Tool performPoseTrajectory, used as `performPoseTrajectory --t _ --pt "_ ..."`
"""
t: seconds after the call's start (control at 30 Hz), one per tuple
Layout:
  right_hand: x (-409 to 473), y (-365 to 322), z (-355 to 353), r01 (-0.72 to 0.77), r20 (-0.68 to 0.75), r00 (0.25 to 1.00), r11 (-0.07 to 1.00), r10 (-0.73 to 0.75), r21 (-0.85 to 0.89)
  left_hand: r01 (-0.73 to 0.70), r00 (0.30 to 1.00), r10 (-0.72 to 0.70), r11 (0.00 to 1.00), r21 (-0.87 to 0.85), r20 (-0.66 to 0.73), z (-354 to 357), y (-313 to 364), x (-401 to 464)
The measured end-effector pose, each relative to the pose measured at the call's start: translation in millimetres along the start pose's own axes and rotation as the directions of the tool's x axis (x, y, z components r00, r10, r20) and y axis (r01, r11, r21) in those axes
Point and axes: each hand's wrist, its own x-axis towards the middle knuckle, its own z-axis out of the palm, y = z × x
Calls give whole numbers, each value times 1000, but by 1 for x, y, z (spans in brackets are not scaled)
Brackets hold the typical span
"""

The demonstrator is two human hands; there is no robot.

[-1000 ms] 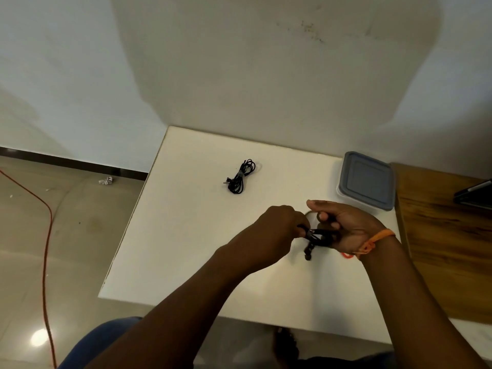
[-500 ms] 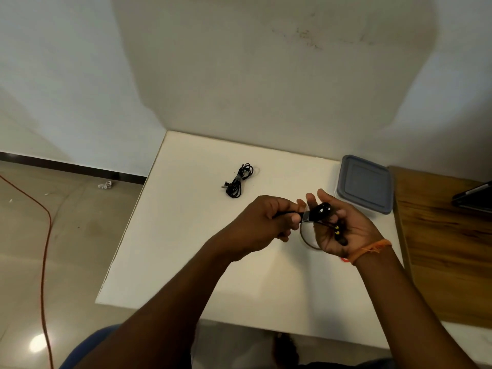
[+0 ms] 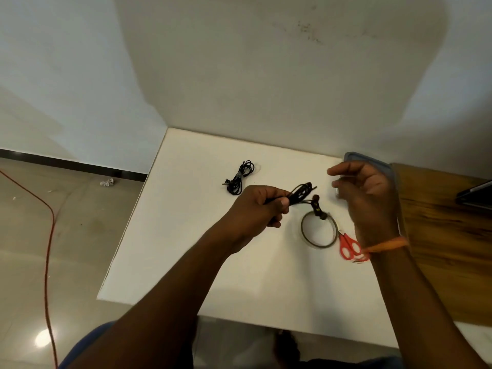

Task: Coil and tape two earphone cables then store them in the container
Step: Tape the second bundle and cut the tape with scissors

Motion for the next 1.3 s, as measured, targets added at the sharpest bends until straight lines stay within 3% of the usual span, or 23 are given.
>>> performPoseTrajectory --t 0.07,0.17,0.33,0.4,0.5,0.67,0.77,0.87,0.93,1.07,1.17,1.23,1.3 --pt "-4 0 7 248 -91 954 920 -287 -305 9 998 -13 999 -49 -69 -3 0 1" --pt "-12 0 18 480 22 835 707 -550 -519 25 995 -41 986 -167 -89 -7 2 2" --pt "-26 6 41 558 235 780 474 -580 -681 146 988 -154 882 -447 18 -12 6 4" --pt "-30 8 47 581 284 765 428 -578 -692 199 979 -199 855 -478 50 -14 5 4" --pt "-31 4 48 601 289 758 453 -585 -658 248 968 -243 879 -407 64 -17 4 3" --pt "-25 2 42 687 404 679 336 -613 -644 280 958 -284 901 -330 39 -18 3 4" --pt "-23 1 40 711 426 691 442 -584 -547 270 962 -273 940 -207 14 -18 4 3" --pt "-21 4 35 633 449 766 662 -461 -401 190 981 -189 981 49 -36 -17 2 3" --pt "-20 7 31 573 484 793 722 -370 -387 118 993 -115 960 255 -27 -16 -1 3" --pt "-22 5 29 429 510 825 856 -243 -287 57 996 -78 909 414 35 -13 -4 1" --pt "-23 0 31 41 463 884 973 71 -229 69 995 -97 859 508 30 -10 -9 2" --pt "-23 -2 32 -270 410 860 953 304 -141 64 996 -91 857 511 27 -7 -12 2" --pt "-21 -3 31 -464 358 814 883 458 -73 50 998 -68 848 528 15 -4 -14 3"
